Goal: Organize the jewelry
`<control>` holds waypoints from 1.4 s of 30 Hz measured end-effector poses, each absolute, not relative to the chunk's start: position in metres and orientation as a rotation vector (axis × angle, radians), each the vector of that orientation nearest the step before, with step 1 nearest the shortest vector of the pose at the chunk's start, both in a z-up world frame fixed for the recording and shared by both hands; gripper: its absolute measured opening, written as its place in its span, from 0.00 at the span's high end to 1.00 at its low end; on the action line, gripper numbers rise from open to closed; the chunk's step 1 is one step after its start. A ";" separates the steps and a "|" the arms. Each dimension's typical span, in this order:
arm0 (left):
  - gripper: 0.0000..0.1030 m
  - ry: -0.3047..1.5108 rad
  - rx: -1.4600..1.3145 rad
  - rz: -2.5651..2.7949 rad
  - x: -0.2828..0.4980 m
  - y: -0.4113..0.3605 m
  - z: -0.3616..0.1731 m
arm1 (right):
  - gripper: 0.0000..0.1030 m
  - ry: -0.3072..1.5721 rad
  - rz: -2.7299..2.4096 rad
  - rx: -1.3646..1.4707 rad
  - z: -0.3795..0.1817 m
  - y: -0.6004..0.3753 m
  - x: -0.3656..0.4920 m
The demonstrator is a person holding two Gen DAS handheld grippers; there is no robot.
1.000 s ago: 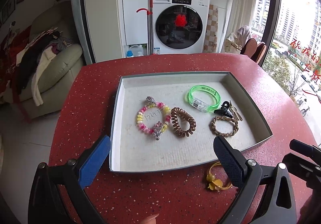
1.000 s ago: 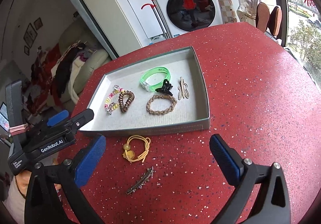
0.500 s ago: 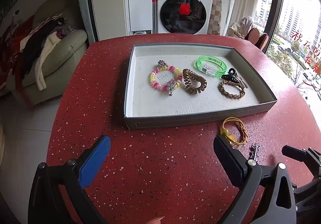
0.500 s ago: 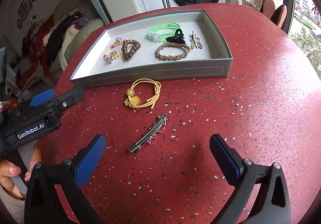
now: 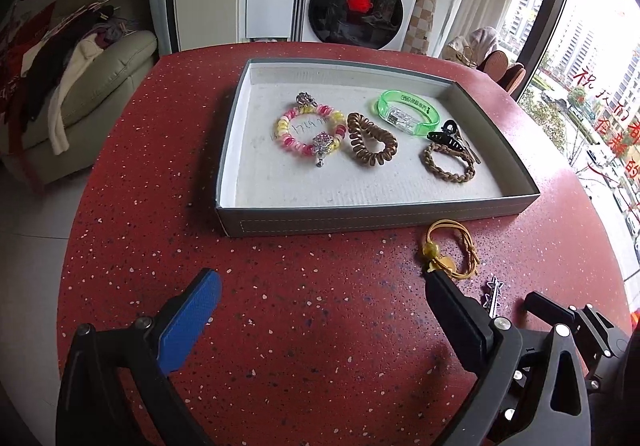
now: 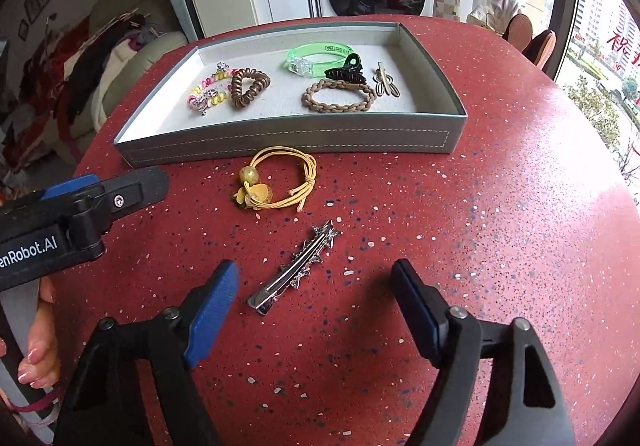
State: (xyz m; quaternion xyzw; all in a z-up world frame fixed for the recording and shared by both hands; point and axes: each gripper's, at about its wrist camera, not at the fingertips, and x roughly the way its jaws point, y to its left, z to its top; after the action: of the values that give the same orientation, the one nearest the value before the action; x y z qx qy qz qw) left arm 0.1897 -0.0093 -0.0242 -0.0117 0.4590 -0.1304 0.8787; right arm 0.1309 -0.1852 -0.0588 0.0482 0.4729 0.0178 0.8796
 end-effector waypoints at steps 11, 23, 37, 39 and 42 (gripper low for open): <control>0.00 0.988 -0.003 -0.341 0.194 -0.046 -0.032 | 0.81 0.943 0.020 0.061 -0.057 -0.199 0.124; 0.23 1.004 0.064 -0.329 0.201 -0.076 -0.040 | 0.82 0.930 0.031 0.089 -0.058 -0.202 0.126; 0.72 0.961 0.146 -0.419 0.190 -0.094 -0.034 | 0.82 0.929 0.036 0.102 -0.058 -0.204 0.126; 0.72 0.966 0.128 -0.421 0.190 -0.090 -0.034 | 0.82 0.928 0.037 0.103 -0.058 -0.204 0.126; 0.72 0.977 0.093 -0.421 0.191 -0.082 -0.033 | 0.82 0.929 0.042 0.112 -0.058 -0.204 0.126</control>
State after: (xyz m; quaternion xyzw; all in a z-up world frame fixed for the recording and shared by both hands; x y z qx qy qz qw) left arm 0.1912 -0.0819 -0.0332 0.0443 0.4657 -0.2007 0.8608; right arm 0.1260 -0.2044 -0.0581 0.0538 0.4476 0.0203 0.8924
